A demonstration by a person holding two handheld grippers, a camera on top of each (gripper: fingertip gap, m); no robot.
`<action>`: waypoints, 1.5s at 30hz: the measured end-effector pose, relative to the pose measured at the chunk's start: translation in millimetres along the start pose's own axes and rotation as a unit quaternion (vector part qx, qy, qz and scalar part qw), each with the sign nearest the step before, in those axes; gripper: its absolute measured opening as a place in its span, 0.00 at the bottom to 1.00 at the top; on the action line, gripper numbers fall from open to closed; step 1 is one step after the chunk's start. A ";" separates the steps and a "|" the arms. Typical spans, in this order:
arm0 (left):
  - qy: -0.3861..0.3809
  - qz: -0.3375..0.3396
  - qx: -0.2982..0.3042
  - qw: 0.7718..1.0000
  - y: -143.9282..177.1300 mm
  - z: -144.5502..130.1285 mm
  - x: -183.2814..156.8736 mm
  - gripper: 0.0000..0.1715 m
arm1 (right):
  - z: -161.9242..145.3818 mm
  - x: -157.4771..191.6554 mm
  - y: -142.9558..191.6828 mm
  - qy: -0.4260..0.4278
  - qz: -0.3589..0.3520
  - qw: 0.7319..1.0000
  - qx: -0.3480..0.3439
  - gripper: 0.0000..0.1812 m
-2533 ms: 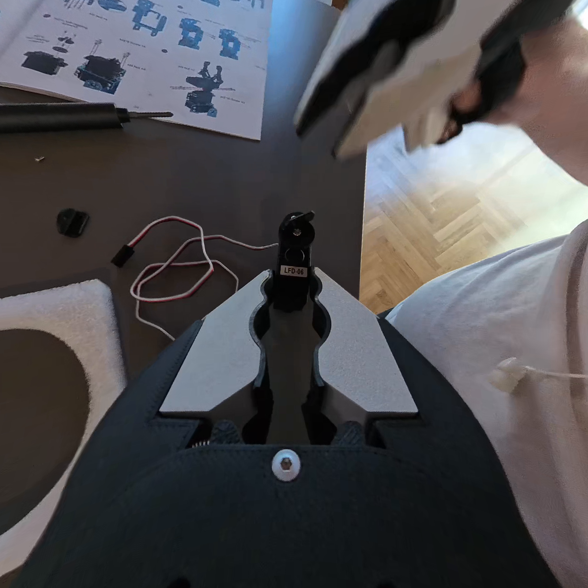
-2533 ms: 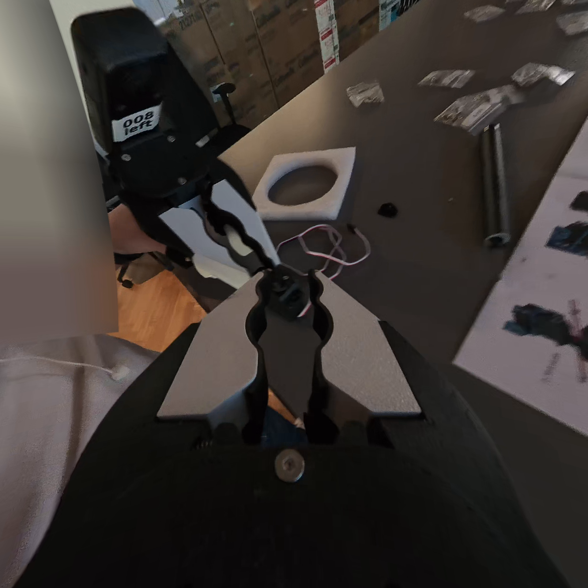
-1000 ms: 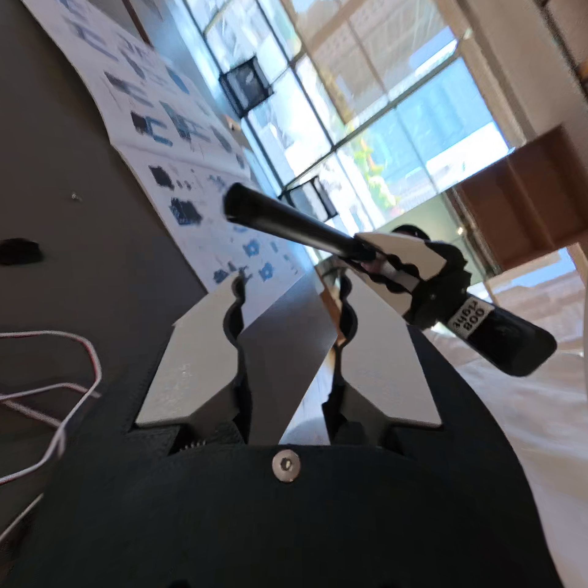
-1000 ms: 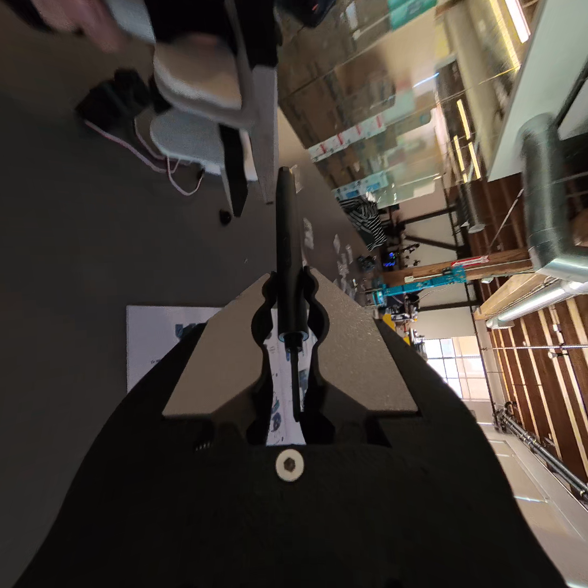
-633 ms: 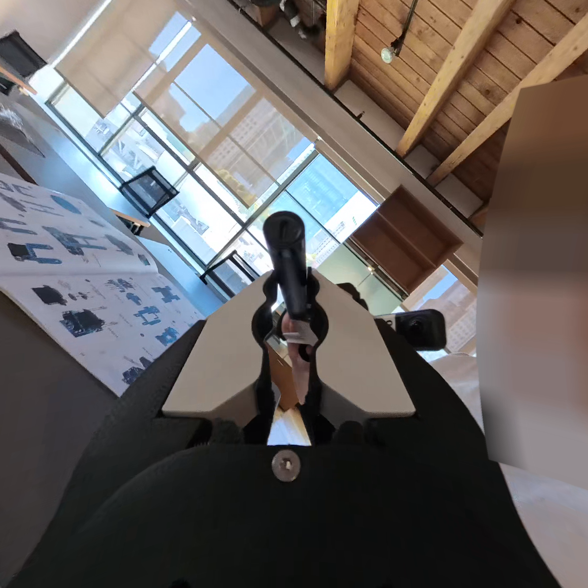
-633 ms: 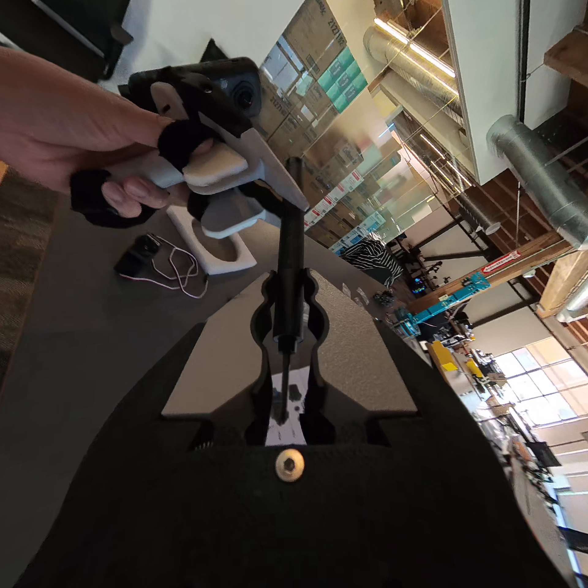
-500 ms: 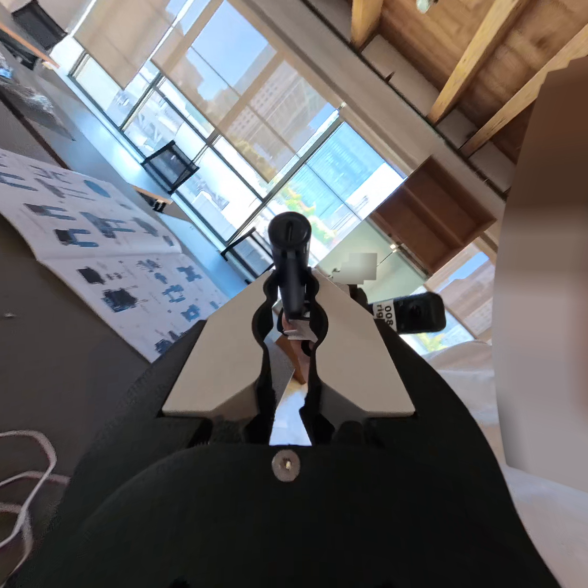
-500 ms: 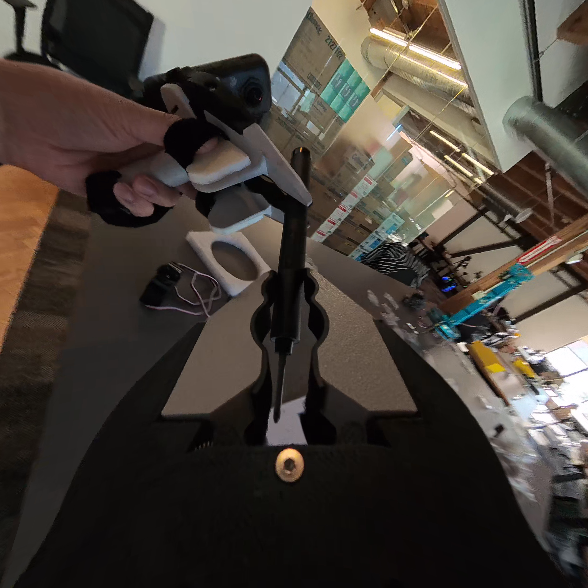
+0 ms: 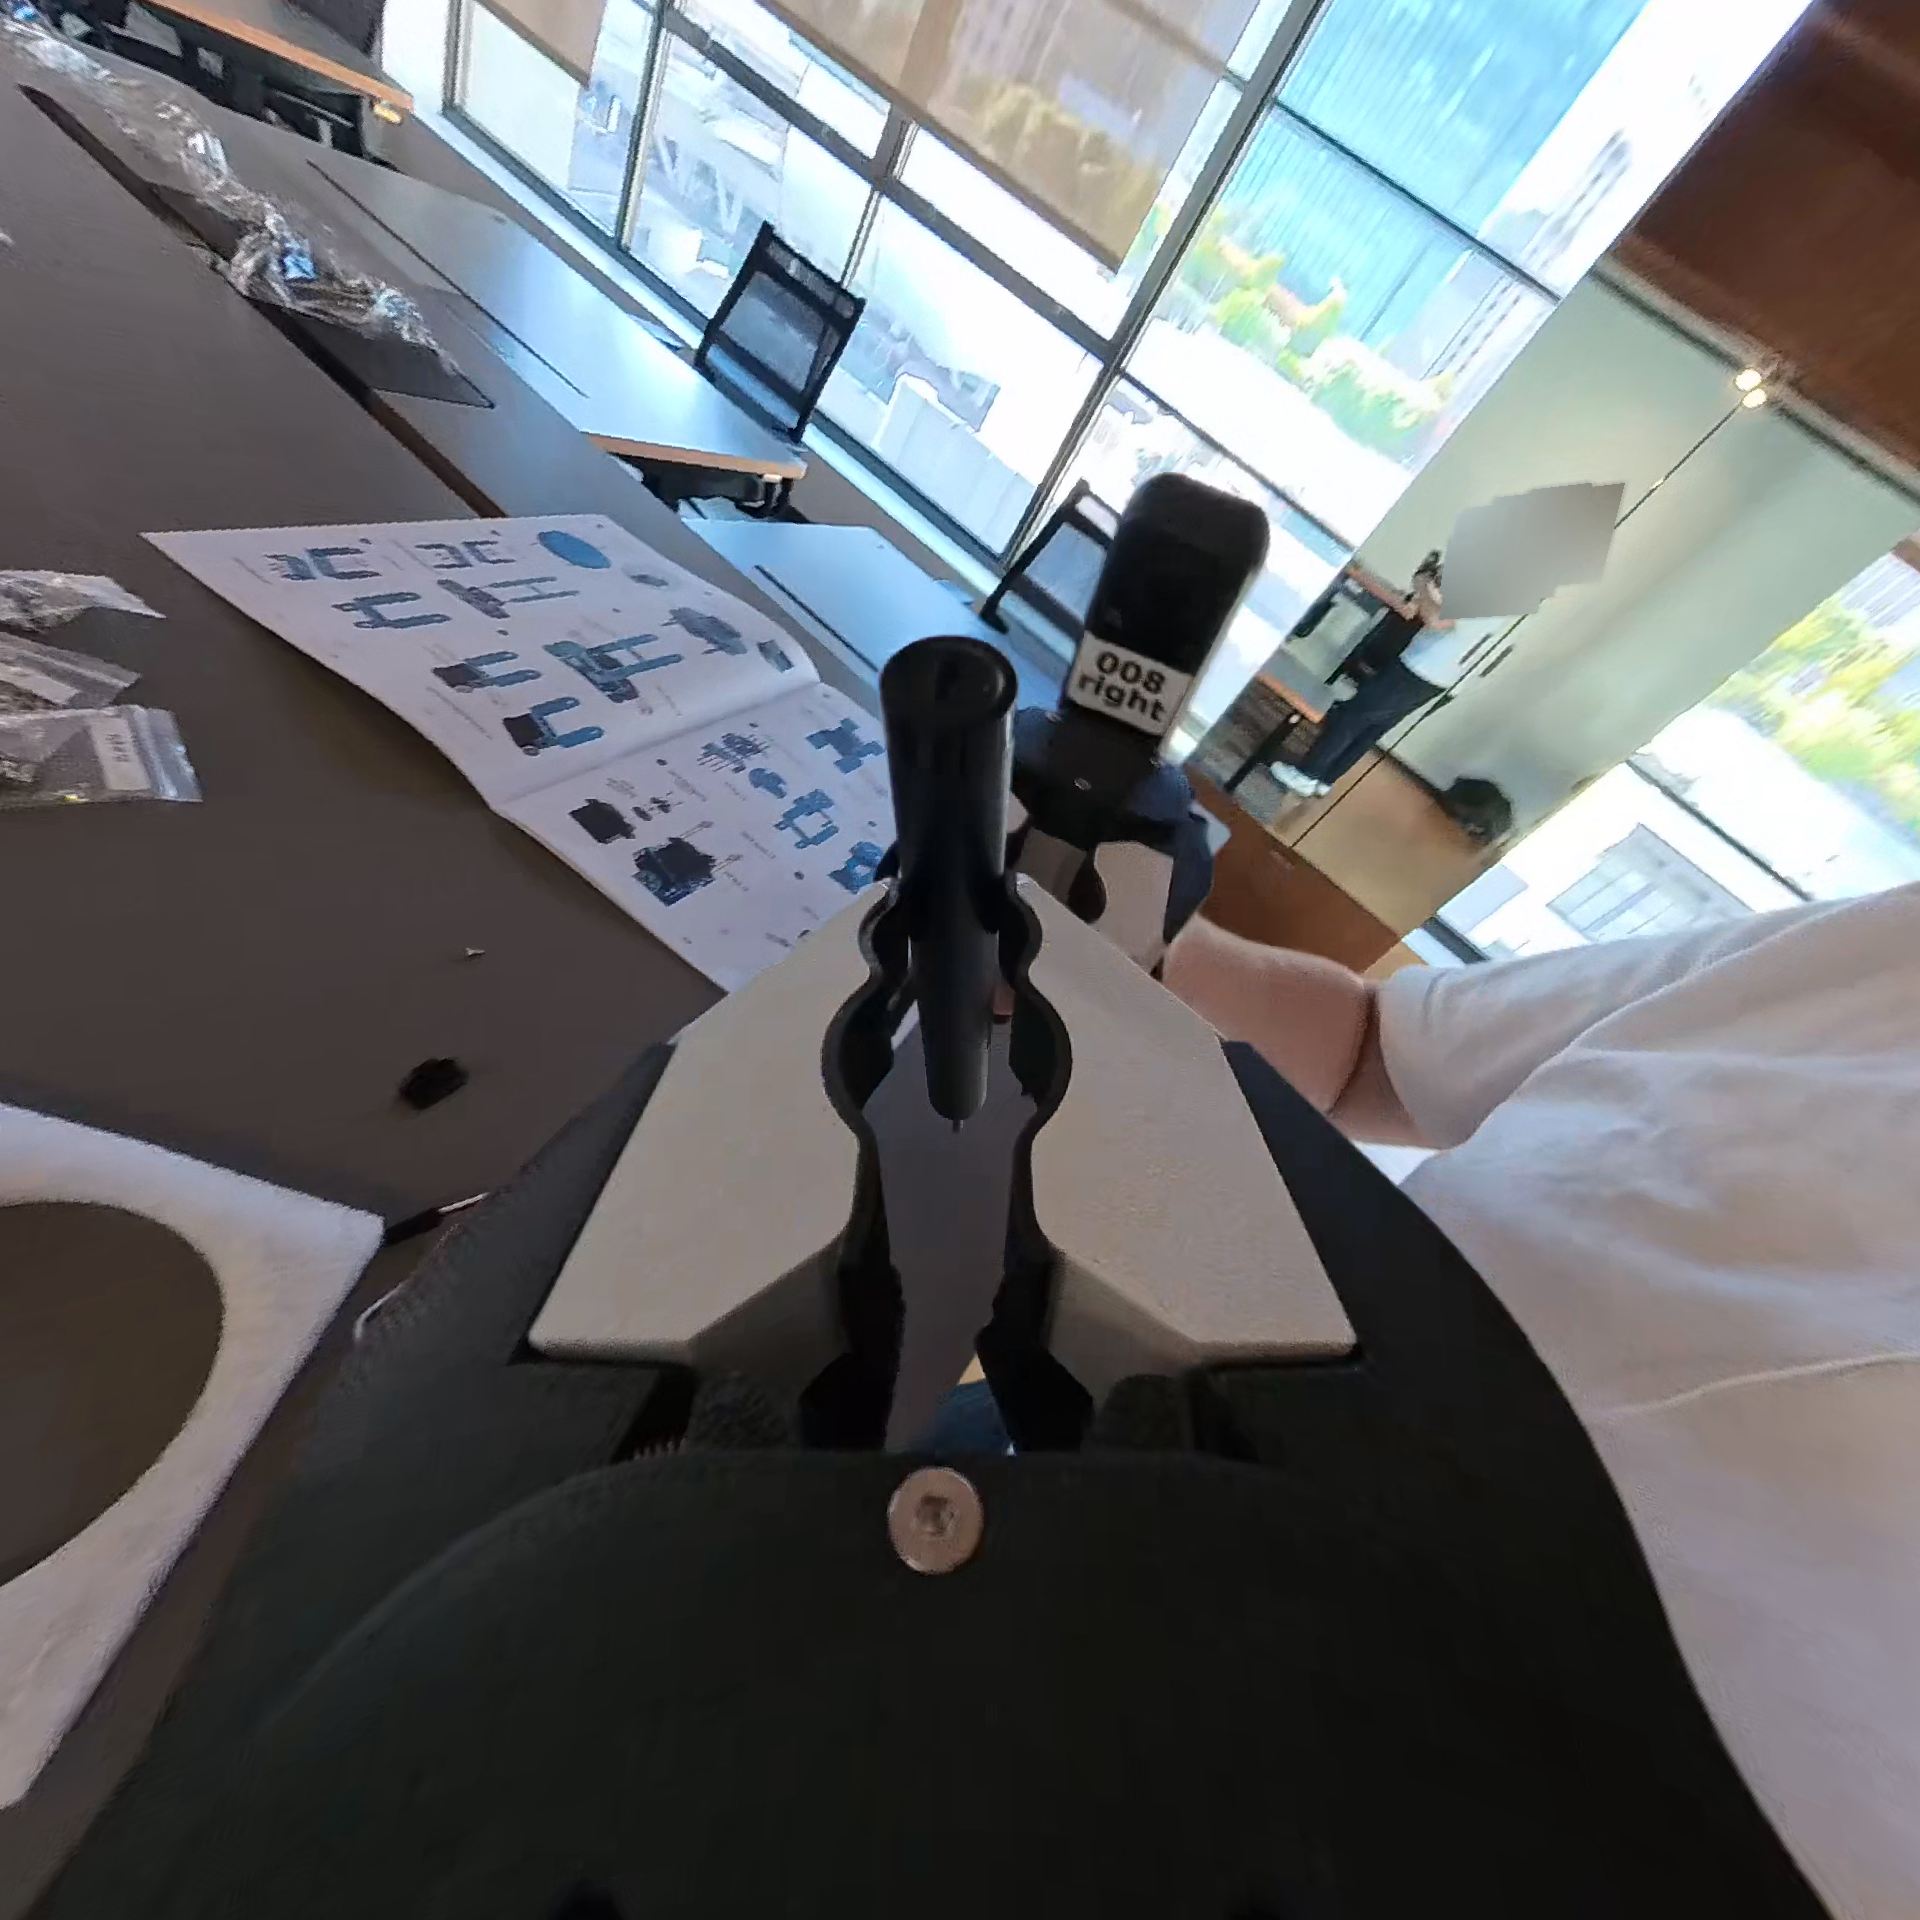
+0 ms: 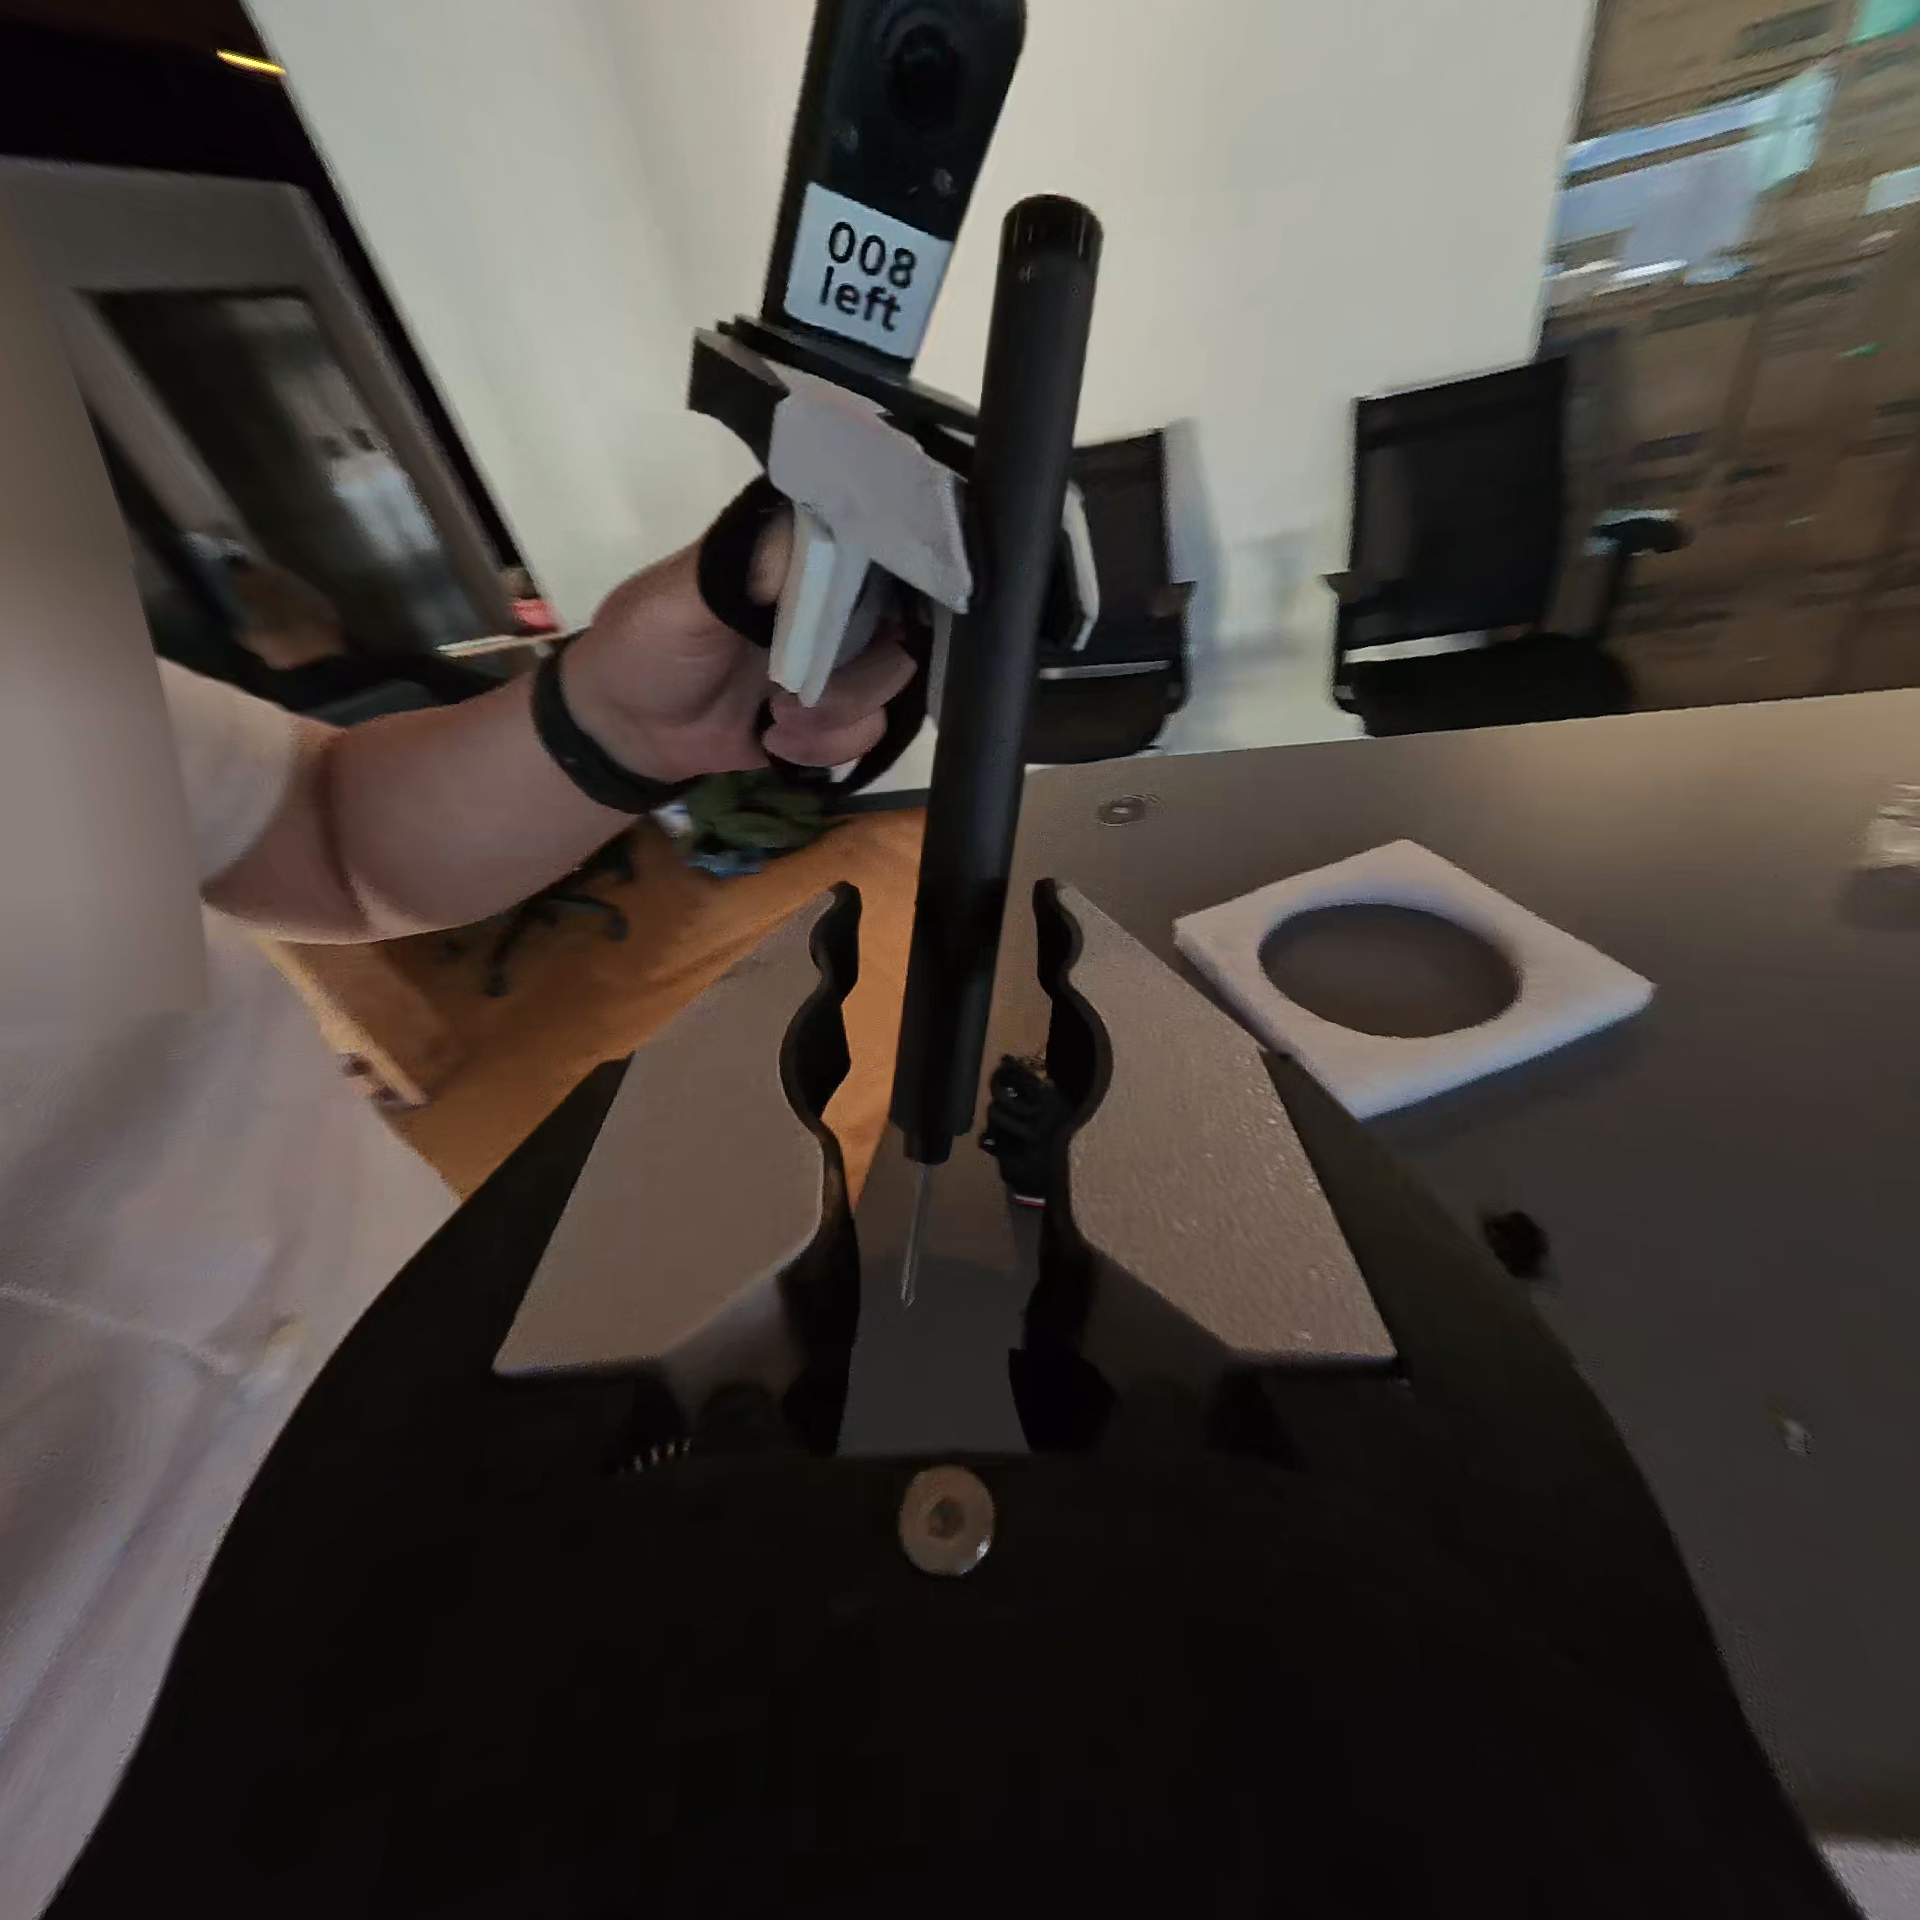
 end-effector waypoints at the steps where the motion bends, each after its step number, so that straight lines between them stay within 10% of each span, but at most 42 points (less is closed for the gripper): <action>1: -0.005 0.009 0.003 1.000 0.9 0.3 0.9 0.09 | 1.3 -0.2 -0.1 -0.012 0.029 0.999 0.000 0.18; 15: -0.084 0.110 0.086 0.987 5.4 -8.6 -3.7 0.09 | -4.9 4.8 -21.5 0.008 0.237 0.965 0.112 0.17; 45: -0.147 0.174 0.128 0.965 12.7 -12.2 -1.3 0.09 | 9.3 2.6 -42.5 0.045 0.183 0.975 0.119 0.09</action>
Point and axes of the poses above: each gripper's, where its closed fingertips meet, y back along the fingers, z out of its top, x = y × z across the jaws, the point moved 2 cm from there along y, back along the fingers, and after that the axes turned 1 degree about -z, right-handed, at the moved point
